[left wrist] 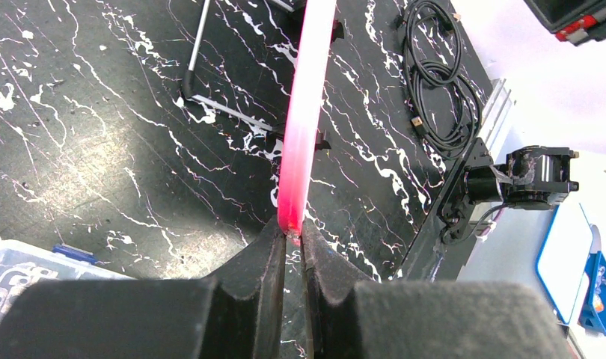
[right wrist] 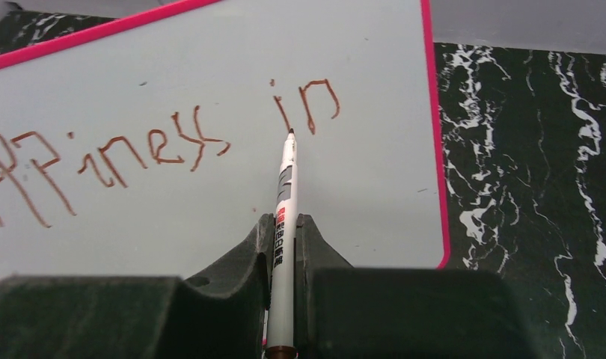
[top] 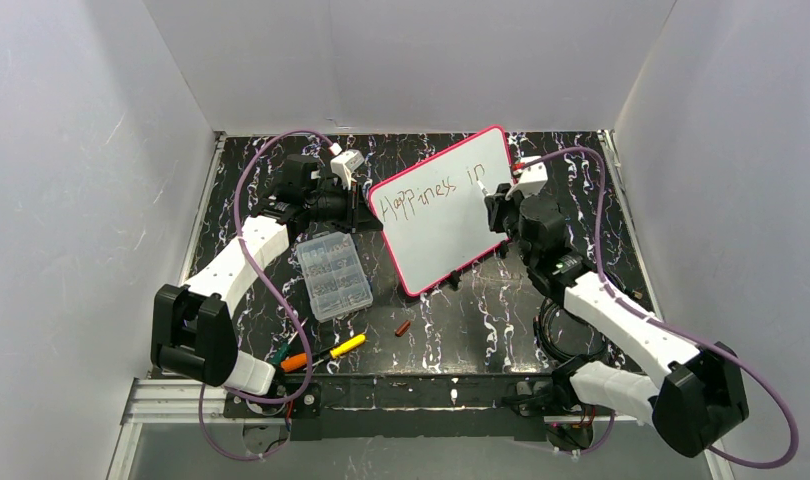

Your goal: Write a sentence on the whiteboard

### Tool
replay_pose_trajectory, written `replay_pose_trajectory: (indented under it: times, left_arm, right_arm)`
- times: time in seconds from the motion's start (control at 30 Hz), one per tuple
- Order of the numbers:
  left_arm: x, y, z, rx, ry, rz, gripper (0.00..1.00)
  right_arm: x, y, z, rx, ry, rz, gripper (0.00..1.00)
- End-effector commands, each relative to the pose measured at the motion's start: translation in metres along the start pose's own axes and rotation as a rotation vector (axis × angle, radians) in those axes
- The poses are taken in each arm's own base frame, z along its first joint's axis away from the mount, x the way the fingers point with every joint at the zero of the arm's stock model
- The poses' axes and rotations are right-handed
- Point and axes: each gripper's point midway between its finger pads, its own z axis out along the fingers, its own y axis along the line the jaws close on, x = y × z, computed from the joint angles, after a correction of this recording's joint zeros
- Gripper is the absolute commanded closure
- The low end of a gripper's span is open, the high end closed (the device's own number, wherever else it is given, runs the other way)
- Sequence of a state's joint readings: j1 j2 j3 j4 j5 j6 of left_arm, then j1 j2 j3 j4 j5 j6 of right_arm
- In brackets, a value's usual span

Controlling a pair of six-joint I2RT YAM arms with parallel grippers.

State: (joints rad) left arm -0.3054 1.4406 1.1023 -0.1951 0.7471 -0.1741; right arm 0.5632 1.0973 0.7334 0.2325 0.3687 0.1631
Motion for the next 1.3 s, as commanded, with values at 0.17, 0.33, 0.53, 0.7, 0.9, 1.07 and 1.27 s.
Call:
replay_pose_trajectory:
  times: [0.17, 0.33, 0.53, 0.7, 0.9, 1.07, 1.27]
  left_arm:
    - [-0.007, -0.022, -0.015, 0.039, -0.035, 0.059, 1.00]
    - [-0.007, -0.021, -0.015, 0.036, -0.036, 0.057, 1.00]
    - [-0.007, -0.022, -0.016, 0.034, -0.040, 0.060, 1.00]
    - [-0.006, -0.022, -0.016, 0.033, -0.039, 0.061, 1.00]
    - [-0.007, -0.022, -0.016, 0.033, -0.039, 0.061, 1.00]
    - [-0.007, -0.022, -0.016, 0.033, -0.041, 0.063, 1.00]
    - [-0.008, -0.022, -0.016, 0.035, -0.040, 0.062, 1.00]
  right_arm:
    - [-0.011, 0.078, -0.047, -0.407, 0.021, 0.035, 0.99]
    - [-0.014, 0.109, -0.080, -0.568, -0.006, 0.032, 0.99]
    - [-0.001, 0.128, -0.087, -0.627, 0.010, -0.006, 0.99]
    - [0.010, 0.144, -0.085, -0.640, 0.018, -0.032, 0.99]
    - [0.026, 0.157, -0.078, -0.628, 0.058, -0.071, 0.99]
    - [0.036, 0.163, -0.074, -0.619, 0.078, -0.091, 0.99]
    - [0.048, 0.164, -0.067, -0.592, 0.109, -0.106, 0.99]
